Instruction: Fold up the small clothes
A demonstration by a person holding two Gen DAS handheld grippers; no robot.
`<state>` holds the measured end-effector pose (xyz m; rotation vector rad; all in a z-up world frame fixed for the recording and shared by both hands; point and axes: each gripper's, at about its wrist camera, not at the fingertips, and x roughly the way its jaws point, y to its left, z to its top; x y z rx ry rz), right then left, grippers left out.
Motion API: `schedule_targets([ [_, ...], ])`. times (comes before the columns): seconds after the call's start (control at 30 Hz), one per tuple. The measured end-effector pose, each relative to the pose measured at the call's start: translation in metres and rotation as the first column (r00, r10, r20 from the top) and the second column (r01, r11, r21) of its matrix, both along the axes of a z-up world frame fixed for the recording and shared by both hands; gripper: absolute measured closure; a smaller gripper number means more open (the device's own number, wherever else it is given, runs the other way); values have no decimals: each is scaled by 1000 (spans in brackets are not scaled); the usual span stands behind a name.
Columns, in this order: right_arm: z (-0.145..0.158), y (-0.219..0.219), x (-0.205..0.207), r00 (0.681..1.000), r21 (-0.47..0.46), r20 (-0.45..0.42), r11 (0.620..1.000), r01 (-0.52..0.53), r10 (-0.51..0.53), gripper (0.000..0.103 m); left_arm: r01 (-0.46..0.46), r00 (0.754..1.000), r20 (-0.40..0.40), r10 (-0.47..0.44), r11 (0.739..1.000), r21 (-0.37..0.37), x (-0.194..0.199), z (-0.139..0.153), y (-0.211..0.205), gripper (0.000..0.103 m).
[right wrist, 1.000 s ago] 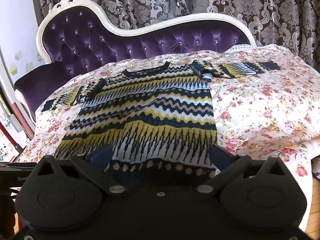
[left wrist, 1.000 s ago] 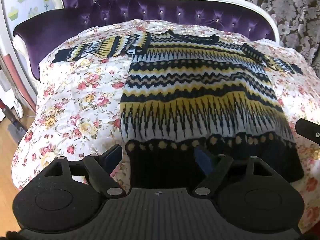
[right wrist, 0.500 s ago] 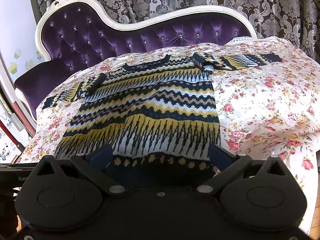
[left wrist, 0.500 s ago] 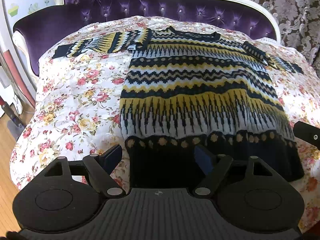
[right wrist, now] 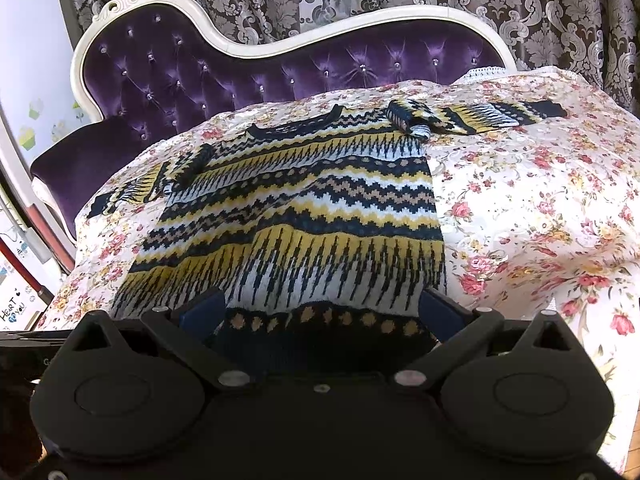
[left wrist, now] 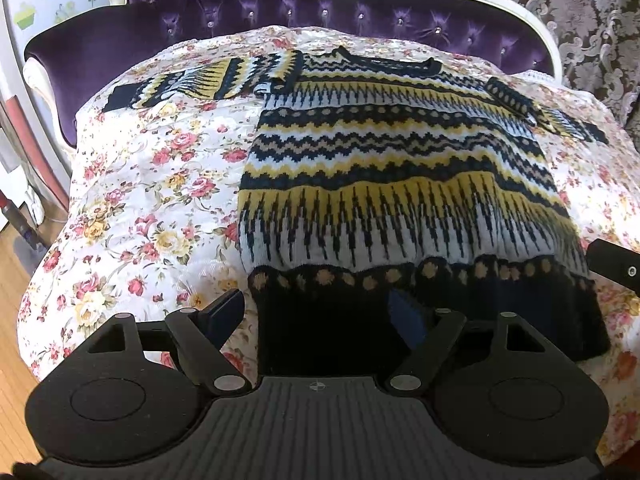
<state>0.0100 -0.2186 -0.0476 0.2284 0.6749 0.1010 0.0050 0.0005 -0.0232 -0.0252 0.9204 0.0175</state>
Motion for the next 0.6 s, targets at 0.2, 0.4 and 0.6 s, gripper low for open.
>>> schedule_targets([
  [0.2, -2, 1, 1, 1000, 2, -5, 1000, -2, 2, 0, 1, 1000, -7, -1, 1000, 0, 2, -1, 0, 25],
  [0.4, -2, 2, 5, 1000, 13, -11, 1000, -10, 10, 0, -2, 1000, -15, 2, 1000, -3, 5, -2, 2, 25],
  [0.6, 0, 3, 11, 1000, 21, -15, 1000, -16, 17, 0, -3, 1000, -18, 3, 1000, -3, 8, -1, 2, 25],
])
